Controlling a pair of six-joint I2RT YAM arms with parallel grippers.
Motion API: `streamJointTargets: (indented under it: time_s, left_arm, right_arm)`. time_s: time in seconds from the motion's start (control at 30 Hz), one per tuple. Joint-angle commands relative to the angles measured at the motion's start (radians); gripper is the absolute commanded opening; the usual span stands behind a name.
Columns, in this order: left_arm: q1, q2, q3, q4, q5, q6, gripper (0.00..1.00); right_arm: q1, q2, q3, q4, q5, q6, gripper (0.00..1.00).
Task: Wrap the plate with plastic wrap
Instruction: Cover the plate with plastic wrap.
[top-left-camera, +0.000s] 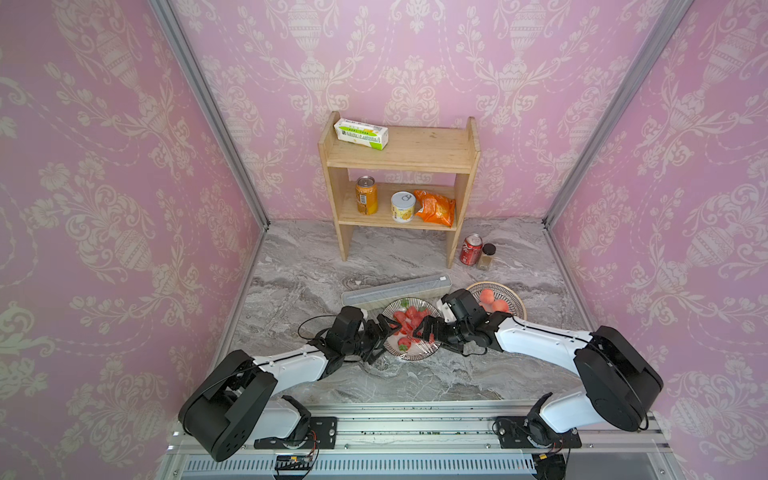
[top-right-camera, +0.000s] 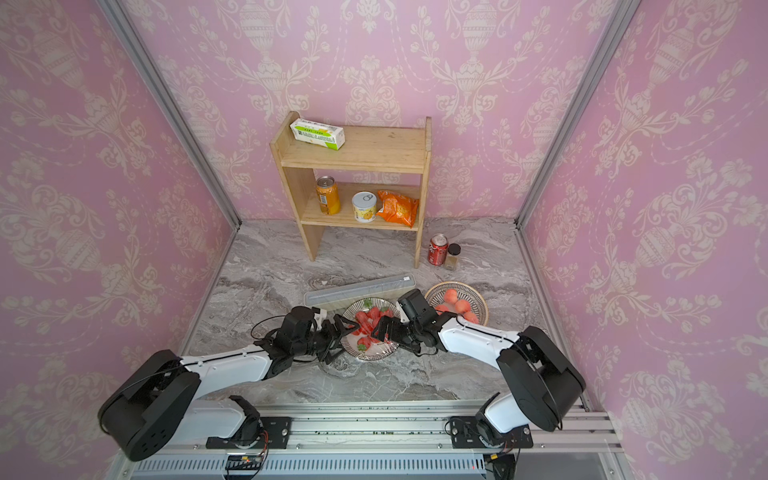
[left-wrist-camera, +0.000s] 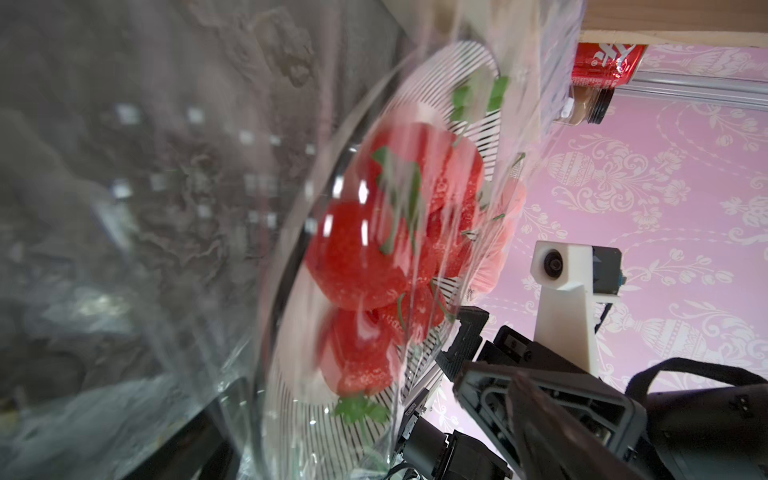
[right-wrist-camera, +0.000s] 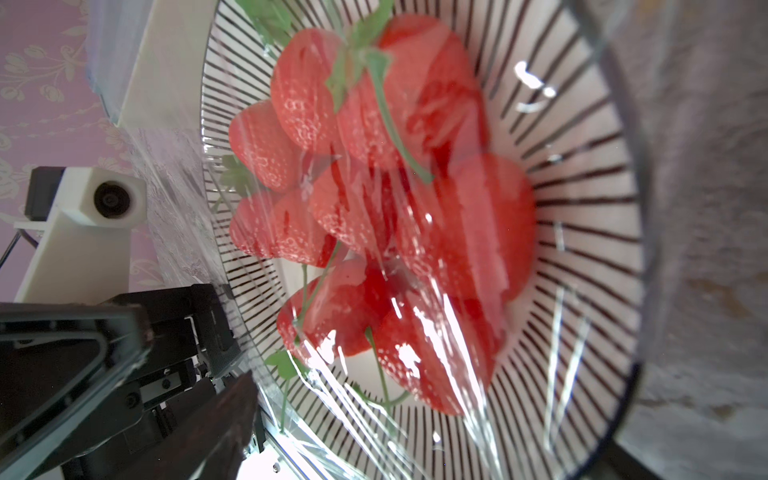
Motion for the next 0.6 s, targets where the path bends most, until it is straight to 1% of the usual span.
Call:
streamJointTargets:
  time_s: [0.0, 0.13, 0.2, 0.27, 0.37, 0.47, 0.57]
  left_arm:
    - [0.013, 0.025, 0.036, 0.035, 0.013, 0.041, 0.96]
    - [0.02, 0.027, 0.046, 0.029, 0.004, 0.059, 0.96]
    - [0.031, 0.002, 0.058, -0.03, -0.005, 0.095, 0.96]
    - [0.048, -0.034, 0.074, -0.134, -0.011, 0.146, 0.96]
    - [0.091, -0.099, 0.068, -0.249, -0.02, 0.189, 0.96]
    - [0.141, -0.144, 0.069, -0.313, -0.008, 0.229, 0.97]
    - [0.175, -0.124, 0.097, -0.322, 0.026, 0.263, 0.97]
  right_arm:
    - [-0.008, -0.012, 0.039, -0.03, 0.016, -0.057, 1.0]
    - [-0.025, -0.042, 0.031, -0.115, 0.05, -0.093, 1.0]
    - [-0.041, -0.06, 0.03, -0.154, 0.064, -0.114, 1.0]
    - [-0.054, -0.068, 0.034, -0.177, 0.066, -0.133, 1.0]
    - [-0.07, -0.061, 0.044, -0.174, 0.052, -0.147, 1.0]
    - [-0.073, -0.03, 0.063, -0.155, 0.045, -0.152, 1.0]
    - [-0.076, 0.013, 0.088, -0.131, 0.037, -0.158, 1.0]
